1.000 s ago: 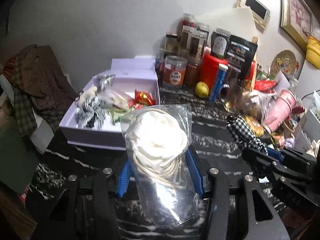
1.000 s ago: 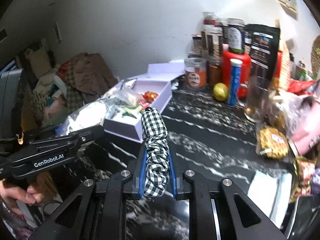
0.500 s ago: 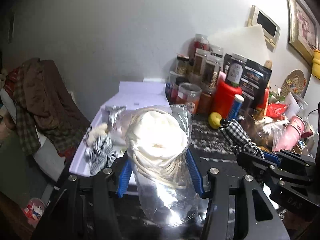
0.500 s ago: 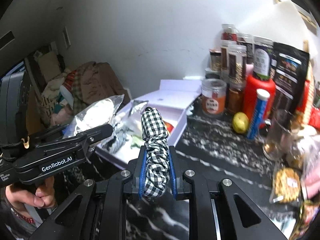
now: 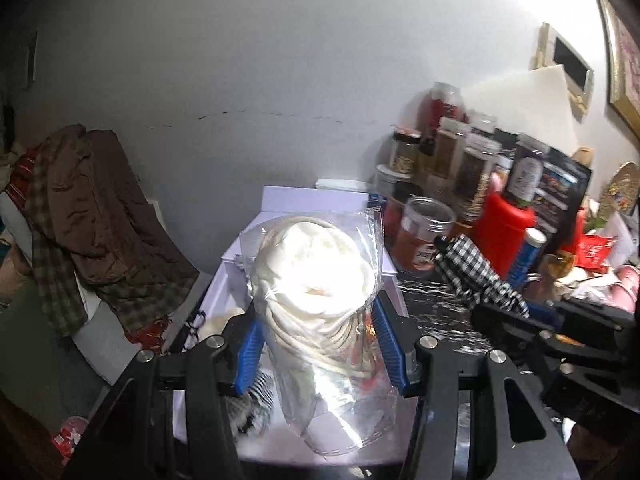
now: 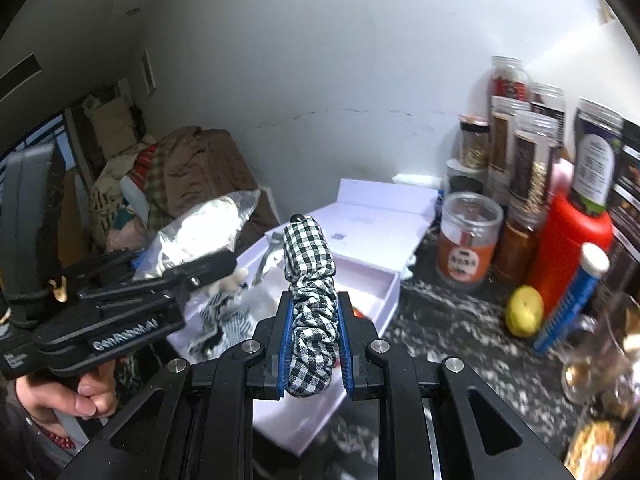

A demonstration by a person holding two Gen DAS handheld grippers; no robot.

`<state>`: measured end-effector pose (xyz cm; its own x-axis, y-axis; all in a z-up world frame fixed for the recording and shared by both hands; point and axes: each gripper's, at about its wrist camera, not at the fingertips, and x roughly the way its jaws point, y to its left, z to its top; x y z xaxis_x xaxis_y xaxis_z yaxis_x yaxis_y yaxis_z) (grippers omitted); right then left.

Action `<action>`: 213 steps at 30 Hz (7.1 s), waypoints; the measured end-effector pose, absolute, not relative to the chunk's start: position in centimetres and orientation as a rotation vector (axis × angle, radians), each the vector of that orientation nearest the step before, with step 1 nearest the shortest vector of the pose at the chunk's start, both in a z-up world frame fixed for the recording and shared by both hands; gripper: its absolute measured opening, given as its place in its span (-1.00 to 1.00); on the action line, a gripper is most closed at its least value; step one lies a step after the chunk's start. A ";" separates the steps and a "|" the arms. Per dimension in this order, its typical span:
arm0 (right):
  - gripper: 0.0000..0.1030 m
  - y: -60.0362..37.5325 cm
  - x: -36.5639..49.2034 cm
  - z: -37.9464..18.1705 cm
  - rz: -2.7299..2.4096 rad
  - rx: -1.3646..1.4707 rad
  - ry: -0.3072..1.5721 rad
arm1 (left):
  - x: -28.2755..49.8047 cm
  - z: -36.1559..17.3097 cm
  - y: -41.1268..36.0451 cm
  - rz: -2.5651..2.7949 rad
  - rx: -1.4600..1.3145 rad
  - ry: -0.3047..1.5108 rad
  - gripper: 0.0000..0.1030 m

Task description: Organize soft objects

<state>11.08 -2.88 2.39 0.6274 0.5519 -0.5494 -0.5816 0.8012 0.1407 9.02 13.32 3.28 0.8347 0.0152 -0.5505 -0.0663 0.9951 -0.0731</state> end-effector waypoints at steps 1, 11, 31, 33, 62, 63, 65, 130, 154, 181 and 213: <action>-0.62 -2.7 11.5 2.2 0.653 -0.052 0.612 | 9.6 3.0 13.6 0.050 -0.090 0.589 -0.02; -0.62 0.0 15.5 -0.4 0.690 -0.077 0.660 | 13.4 -0.6 14.8 0.057 -0.098 0.689 -0.02; -0.61 2.2 18.8 -6.2 0.667 -0.141 0.797 | 16.7 -5.1 15.2 0.088 -0.045 0.837 0.00; -0.61 2.4 18.7 -6.3 0.663 -0.157 0.803 | 16.9 -5.2 15.0 0.093 -0.026 0.848 0.05; -0.15 0.6 17.1 -1.1 0.642 -0.139 0.735 | 16.3 -1.4 14.6 0.198 -0.031 0.874 0.15; -0.15 0.5 16.8 -0.7 0.645 -0.137 0.723 | 16.1 -1.0 14.5 0.194 -0.037 0.872 0.15; -0.15 0.3 16.3 0.3 0.646 -0.136 0.697 | 15.7 -0.2 14.3 0.184 -0.054 0.858 0.16; 0.35 -5.0 -1.8 5.4 0.527 -0.129 0.551 | -4.4 8.0 11.8 0.199 -0.026 0.587 0.99; 0.35 -4.5 -3.2 3.0 0.496 -0.108 0.627 | -5.6 4.7 11.1 0.158 -0.029 0.674 0.99; 0.35 -4.5 -3.0 2.9 0.460 -0.126 0.639 | -5.2 4.3 10.3 0.137 -0.002 0.678 0.99; 0.35 -5.2 -3.0 2.5 0.419 -0.133 0.654 | -5.7 4.2 9.8 0.143 0.020 0.654 0.99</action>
<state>-3.05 -5.19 2.50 0.7141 0.3353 -0.6146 -0.4180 0.9084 0.0100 -5.65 9.84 4.17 0.7842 0.1386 -0.6049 -0.1260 0.9900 0.0636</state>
